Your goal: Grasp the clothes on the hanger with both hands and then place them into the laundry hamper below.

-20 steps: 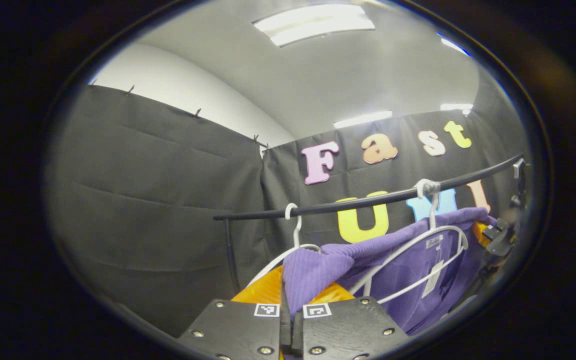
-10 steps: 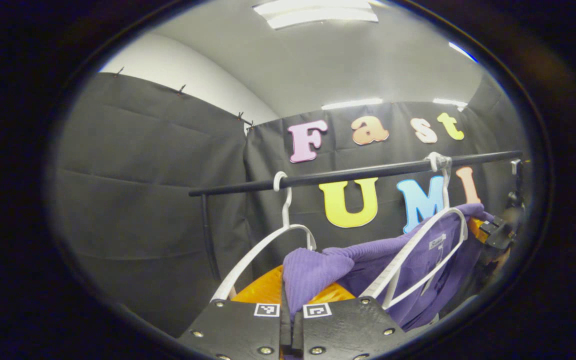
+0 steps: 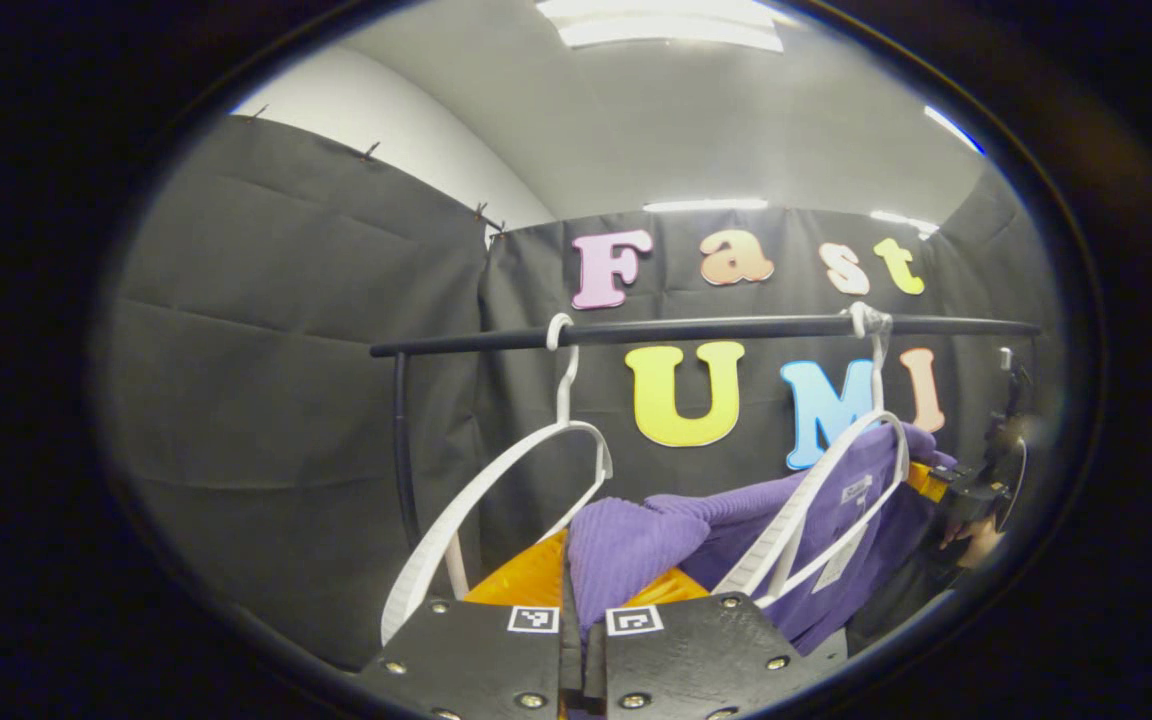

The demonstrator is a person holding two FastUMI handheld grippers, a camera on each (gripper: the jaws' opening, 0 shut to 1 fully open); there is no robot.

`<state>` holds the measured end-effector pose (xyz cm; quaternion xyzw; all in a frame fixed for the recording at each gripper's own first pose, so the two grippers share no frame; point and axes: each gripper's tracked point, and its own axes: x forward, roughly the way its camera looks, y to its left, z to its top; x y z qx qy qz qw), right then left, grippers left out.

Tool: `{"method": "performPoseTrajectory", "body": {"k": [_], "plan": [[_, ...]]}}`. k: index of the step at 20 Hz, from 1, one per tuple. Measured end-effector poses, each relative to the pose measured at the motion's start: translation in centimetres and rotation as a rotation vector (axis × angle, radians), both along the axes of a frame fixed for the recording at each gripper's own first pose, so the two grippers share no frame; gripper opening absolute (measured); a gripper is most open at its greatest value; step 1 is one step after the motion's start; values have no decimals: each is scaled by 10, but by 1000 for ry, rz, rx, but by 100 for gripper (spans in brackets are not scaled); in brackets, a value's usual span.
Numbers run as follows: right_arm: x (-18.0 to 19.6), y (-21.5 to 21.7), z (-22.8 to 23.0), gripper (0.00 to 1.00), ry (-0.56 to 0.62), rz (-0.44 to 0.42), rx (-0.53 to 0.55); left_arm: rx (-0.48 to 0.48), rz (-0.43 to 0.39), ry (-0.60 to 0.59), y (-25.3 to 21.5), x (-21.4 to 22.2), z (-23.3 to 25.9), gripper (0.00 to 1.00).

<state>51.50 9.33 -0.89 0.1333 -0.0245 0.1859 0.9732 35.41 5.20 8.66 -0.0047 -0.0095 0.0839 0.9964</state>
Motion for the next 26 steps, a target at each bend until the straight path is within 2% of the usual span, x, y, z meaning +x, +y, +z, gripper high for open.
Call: {"method": "performPoseTrajectory", "body": {"k": [4, 10, 14, 17, 18, 22, 23, 24, 25, 26], "plan": [[11, 6, -10, 5, 108, 59, 158, -24, -33, 0, 0, 0, -3, 2], [22, 21, -54, 4, 261, 130, 224, -58, -52, 31, -2, 7, -18, 2], [13, 23, -90, 4, 304, 138, 159, -63, -56, 41, -7, 4, -30, 2], [0, 23, -102, 4, 310, 153, 122, -50, -36, 51, -5, -23, -46, 7], [-6, 23, -106, 4, 311, 156, 110, -50, -30, 58, -3, -32, -51, 2], [-27, 21, -114, 6, 315, 172, 68, -48, -12, 77, -1, -53, -69, 2], [-32, 19, -114, 4, 316, 174, 63, -52, -10, 78, -1, -59, -71, 2], [-39, 18, -114, 4, 317, 173, 61, -57, -11, 76, -3, -59, -73, 7], [-46, 17, -113, 4, 320, 172, 61, -61, -12, 76, -4, -64, -75, 2], [-53, 16, -111, 6, 320, 173, 61, -63, -16, 75, -7, -66, -77, 2]]}}
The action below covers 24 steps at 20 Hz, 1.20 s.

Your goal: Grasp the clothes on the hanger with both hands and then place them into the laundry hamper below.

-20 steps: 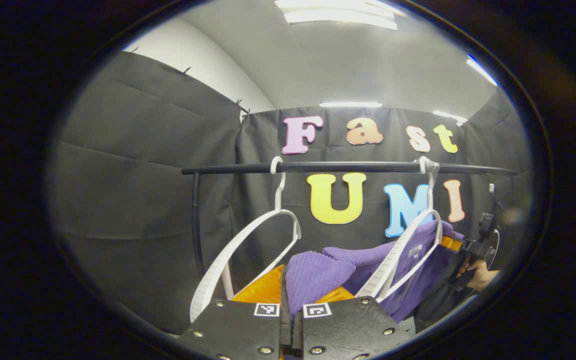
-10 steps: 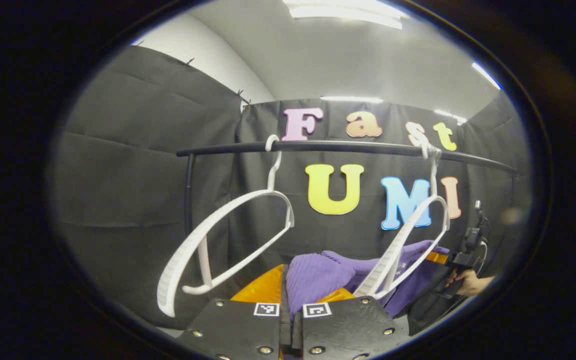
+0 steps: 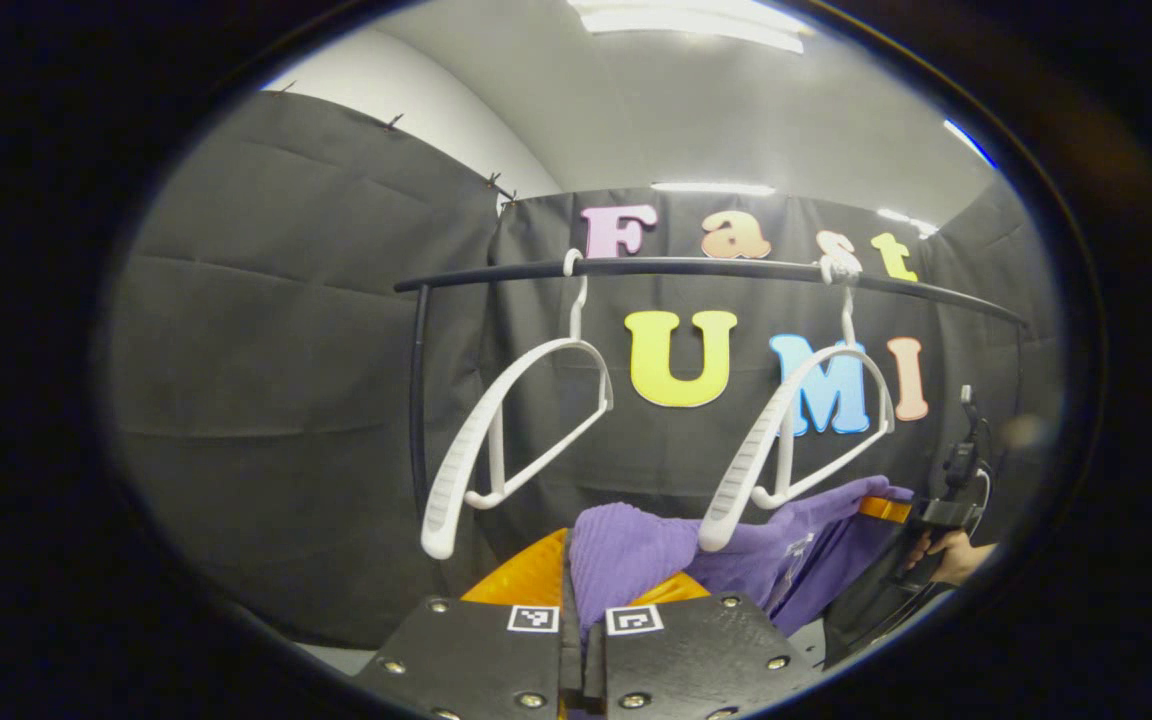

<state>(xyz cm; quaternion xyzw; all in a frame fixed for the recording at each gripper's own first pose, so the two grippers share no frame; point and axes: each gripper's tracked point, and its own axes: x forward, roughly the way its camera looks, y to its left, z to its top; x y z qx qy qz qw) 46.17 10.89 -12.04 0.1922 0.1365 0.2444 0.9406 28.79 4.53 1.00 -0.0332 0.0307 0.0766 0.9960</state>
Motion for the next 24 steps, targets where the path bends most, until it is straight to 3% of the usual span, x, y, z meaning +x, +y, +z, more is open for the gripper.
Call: {"method": "performPoseTrajectory", "body": {"k": [2, 3, 4, 5, 6, 7, 8, 9, 11, 14, 15, 24], "plan": [[-17, -2, 7, 5, -6, 4, -4, -5, -14, -8, -3, -14, 0, 2], [-27, -4, 11, 5, -13, 5, -10, -15, -26, -14, -7, -23, 2, 7], [-37, -5, 15, 5, -21, 8, -14, -20, -40, -19, -12, -32, 4, 2], [-46, -7, 20, 4, -27, 9, -16, -22, -52, -23, -14, -40, 7, 7], [-56, -8, 24, 5, -32, 7, -16, -25, -65, -31, -13, -46, 9, 2], [-65, -8, 30, 6, -36, 9, -14, -31, -80, -36, -16, -50, 10, 7], [-75, -8, 36, 6, -43, 11, -12, -38, -93, -43, -22, -52, 12, 2], [-84, -9, 41, 5, -50, 10, -15, -45, -108, -51, -27, -55, 15, 7], [-101, -8, 54, 6, -68, 12, -16, -59, -135, -64, -31, -57, 20, 7], [-126, -6, 72, 5, -94, 11, -15, -81, -176, -80, -42, -64, 24, 0], [-134, -5, 78, 6, -102, 10, -11, -87, -192, -83, -45, -69, 26, 7], [-221, 19, 99, 6, -125, 23, -4, -130, -343, -88, -88, -105, 20, 7]]}}
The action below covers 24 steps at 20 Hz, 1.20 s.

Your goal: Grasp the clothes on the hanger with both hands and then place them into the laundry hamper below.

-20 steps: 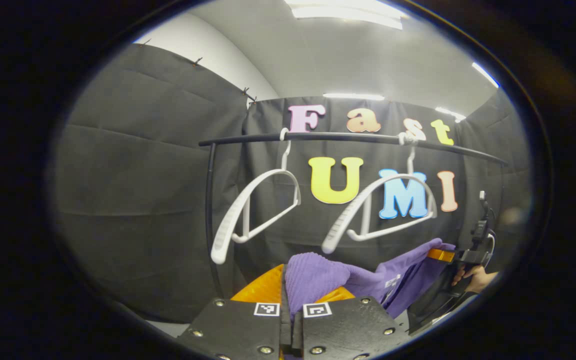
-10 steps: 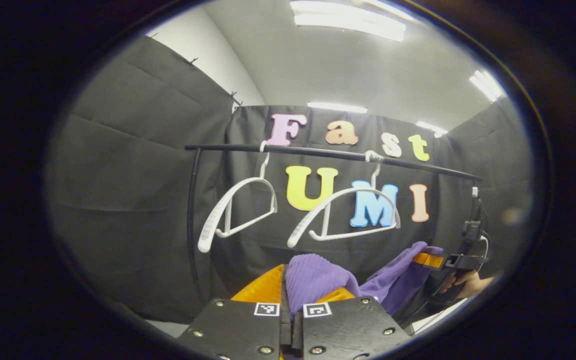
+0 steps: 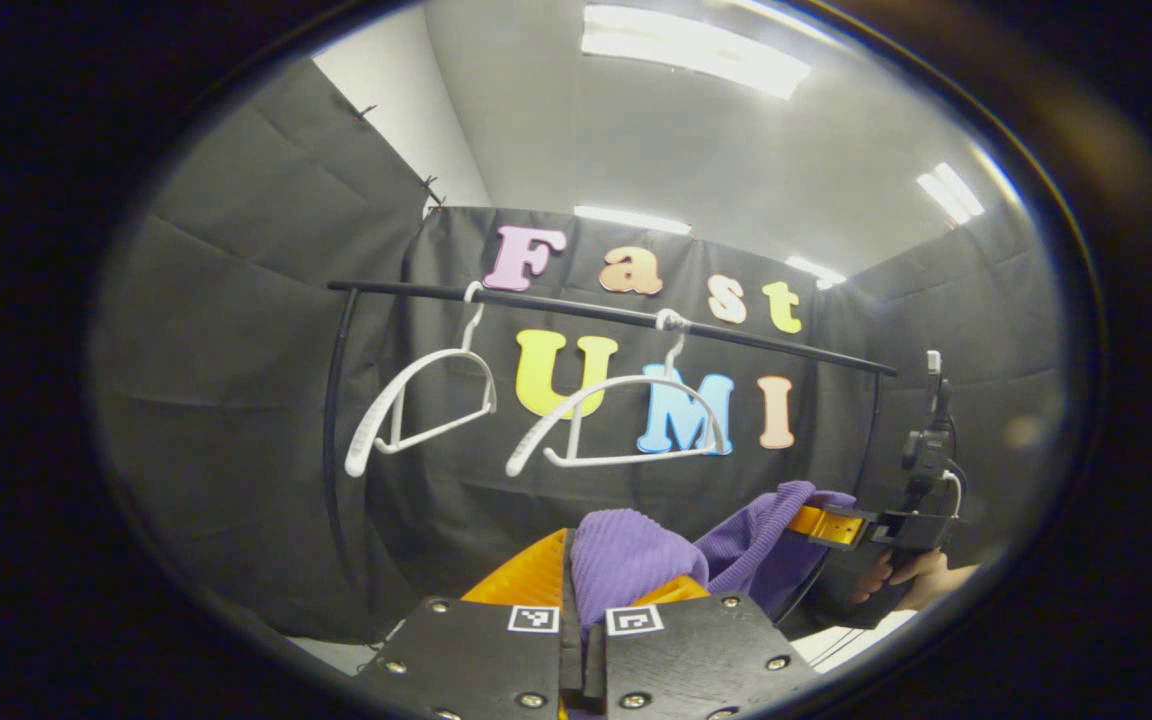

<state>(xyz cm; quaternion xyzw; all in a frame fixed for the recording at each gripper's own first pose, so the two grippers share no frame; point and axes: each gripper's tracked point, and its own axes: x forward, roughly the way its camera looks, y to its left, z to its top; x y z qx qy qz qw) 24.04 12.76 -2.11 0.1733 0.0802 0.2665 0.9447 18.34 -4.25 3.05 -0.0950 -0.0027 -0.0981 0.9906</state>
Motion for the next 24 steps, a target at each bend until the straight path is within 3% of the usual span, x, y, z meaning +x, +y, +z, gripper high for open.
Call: {"method": "performPoseTrajectory", "body": {"k": [1, 7, 10, 11, 14, 15, 22, 24], "plan": [[-9, 3, -2, 6, 2, 2, -4, -3, -12, 5, -3, -5, -4, 2], [-67, 21, -21, 5, 31, 18, -46, -25, -96, 30, -20, -31, -31, 2], [-86, 29, -39, 5, 65, 28, -71, -36, -101, 56, -21, -33, -50, 2], [-91, 30, -47, 5, 76, 30, -85, -36, -102, 69, -22, -34, -59, 7], [-103, 33, -73, 6, 102, 47, -146, -35, -99, 108, -26, -36, -90, 7], [-106, 32, -83, 6, 115, 49, -159, -33, -97, 123, -27, -35, -102, 2], [-120, 24, -161, 6, 221, 50, -257, -12, -93, 267, -37, -47, -182, 2], [-122, 15, -179, 6, 253, 52, -280, 4, -93, 307, -42, -49, -204, 7]]}}
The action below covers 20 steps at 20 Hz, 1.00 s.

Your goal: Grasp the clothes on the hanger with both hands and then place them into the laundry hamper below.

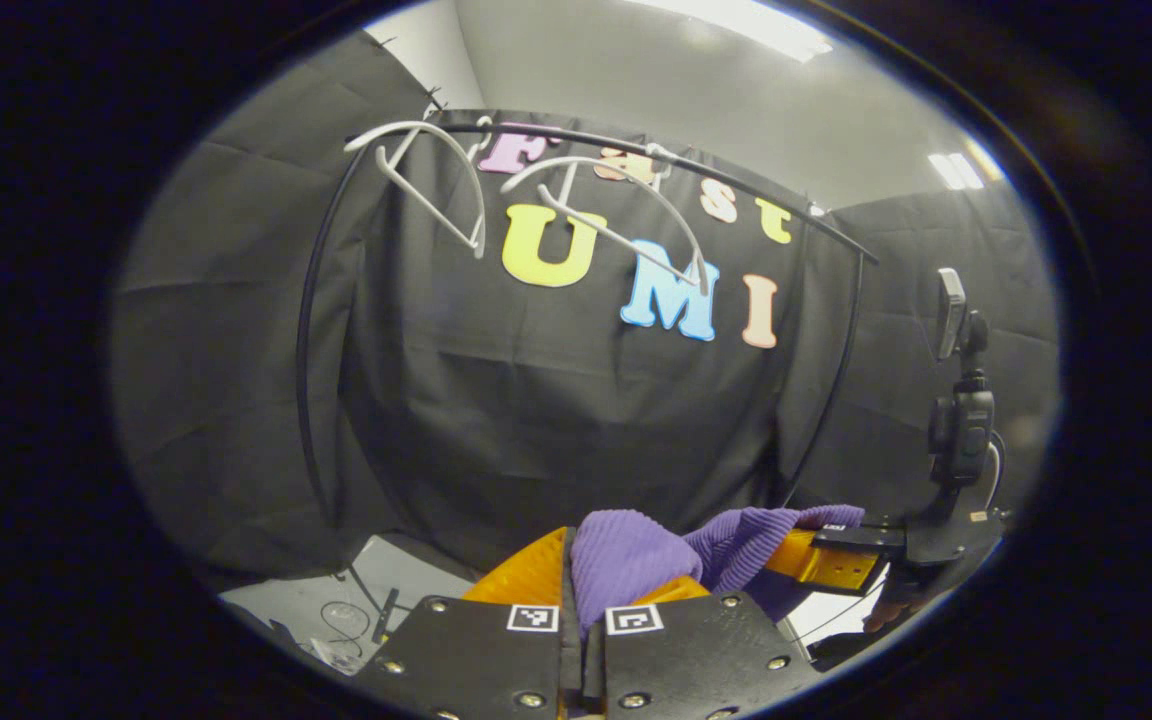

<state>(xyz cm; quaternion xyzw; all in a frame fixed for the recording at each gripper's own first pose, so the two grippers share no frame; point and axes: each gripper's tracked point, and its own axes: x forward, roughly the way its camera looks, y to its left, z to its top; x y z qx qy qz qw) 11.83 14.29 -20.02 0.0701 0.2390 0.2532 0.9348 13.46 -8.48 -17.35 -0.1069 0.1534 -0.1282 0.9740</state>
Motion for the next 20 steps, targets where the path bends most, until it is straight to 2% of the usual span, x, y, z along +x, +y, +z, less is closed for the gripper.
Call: {"method": "performPoseTrajectory", "body": {"k": [6, 8, 10, 11, 13, 15, 16, 20], "plan": [[-8, -11, -59, 6, 72, 1, -87, 44, -2, 98, -3, -1, -40, 7], [-12, -16, -79, 6, 100, -1, -122, 72, -1, 142, -5, -3, -67, 2], [-18, -18, -98, 6, 132, 12, -159, 98, -3, 187, -7, -6, -87, 7], [-20, -21, -106, 7, 145, 18, -180, 110, -4, 213, -7, -10, -96, 2], [-28, -24, -120, 8, 170, 34, -214, 134, -9, 264, -7, -22, -117, 8], [-35, -26, -133, 8, 193, 41, -239, 162, -13, 313, -4, -29, -141, 5], [-39, -28, -141, 9, 210, 44, -258, 170, -21, 340, -5, -33, -151, 8], [-55, -29, -158, 14, 259, 65, -282, 199, -42, 435, -6, -54, -193, 9]]}}
